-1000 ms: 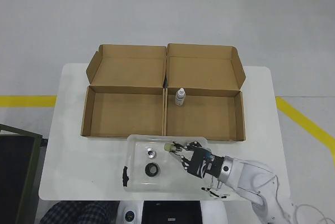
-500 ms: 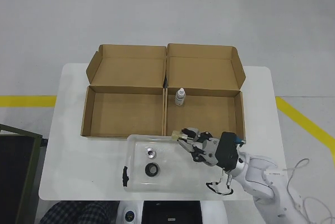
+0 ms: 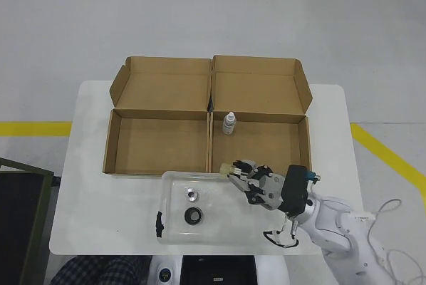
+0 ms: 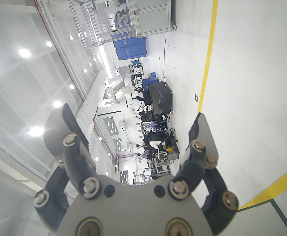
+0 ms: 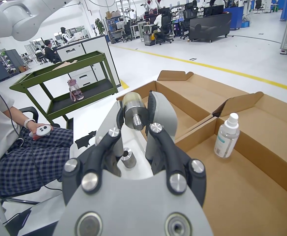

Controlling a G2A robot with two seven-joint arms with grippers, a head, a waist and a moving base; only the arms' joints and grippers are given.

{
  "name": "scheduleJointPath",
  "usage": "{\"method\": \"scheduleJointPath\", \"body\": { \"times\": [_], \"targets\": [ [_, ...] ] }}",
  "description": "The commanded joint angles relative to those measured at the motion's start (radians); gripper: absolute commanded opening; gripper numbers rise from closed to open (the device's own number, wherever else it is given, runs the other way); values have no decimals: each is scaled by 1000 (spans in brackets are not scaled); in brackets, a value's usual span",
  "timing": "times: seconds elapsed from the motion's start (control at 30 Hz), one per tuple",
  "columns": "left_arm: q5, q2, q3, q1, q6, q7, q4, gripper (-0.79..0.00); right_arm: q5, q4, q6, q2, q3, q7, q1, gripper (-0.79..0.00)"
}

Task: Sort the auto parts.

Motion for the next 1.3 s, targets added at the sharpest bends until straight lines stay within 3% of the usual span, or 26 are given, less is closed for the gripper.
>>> {"method": "scheduleJointPath", "body": {
  "times": [0.0, 0.57, 0.93, 1.27],
  "targets": [
    [0, 0, 0, 0, 0, 0, 0, 0, -6, -1, -1, 0, 1, 7, 2, -785],
    [0, 0, 0, 0, 0, 0, 0, 0, -234, 23, 49, 3, -4, 111, 74, -785],
    [0, 0, 0, 0, 0, 0, 0, 0, -257, 141, 23, -3, -40, 267, 239, -785],
    [0, 0, 0, 0, 0, 0, 0, 0, -308, 294, -5, -21, -150, 431, 423, -785]
  ]
}}
